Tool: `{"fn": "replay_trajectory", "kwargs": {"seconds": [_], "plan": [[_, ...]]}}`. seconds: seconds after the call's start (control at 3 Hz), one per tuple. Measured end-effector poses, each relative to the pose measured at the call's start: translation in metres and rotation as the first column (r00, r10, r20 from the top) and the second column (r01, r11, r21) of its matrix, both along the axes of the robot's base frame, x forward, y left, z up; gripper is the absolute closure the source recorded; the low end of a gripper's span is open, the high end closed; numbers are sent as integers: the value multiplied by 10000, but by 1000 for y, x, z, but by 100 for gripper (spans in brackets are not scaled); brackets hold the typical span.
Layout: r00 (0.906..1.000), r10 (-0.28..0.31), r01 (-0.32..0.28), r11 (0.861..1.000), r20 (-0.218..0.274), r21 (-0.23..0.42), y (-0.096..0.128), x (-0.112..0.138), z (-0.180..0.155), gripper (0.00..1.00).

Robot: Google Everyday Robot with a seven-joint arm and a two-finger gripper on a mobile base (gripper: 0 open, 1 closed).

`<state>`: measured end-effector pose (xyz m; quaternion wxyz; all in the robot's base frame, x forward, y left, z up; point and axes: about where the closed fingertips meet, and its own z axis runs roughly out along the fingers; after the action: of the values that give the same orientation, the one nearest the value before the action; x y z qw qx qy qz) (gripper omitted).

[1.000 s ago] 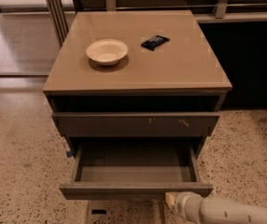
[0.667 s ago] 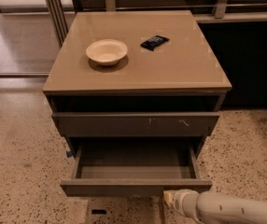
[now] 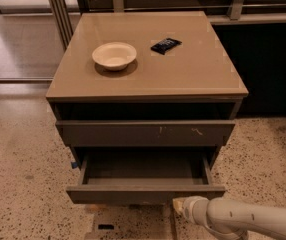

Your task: Close middle drawer

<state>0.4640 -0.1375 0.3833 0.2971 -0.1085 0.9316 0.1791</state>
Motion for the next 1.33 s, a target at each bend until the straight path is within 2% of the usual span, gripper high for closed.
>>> {"fn": "replay_trajectory", "kwargs": {"seconds": [0.33,1.0,1.33], "plan": [[9989,217,-203,9993,418,-322,-2,15,4,100],[9871,841,-687,9911,1364,-1138,-9,53,21,100],[9808,1212,-990,9844,1526,-1458,-8,73,22,100]]}}
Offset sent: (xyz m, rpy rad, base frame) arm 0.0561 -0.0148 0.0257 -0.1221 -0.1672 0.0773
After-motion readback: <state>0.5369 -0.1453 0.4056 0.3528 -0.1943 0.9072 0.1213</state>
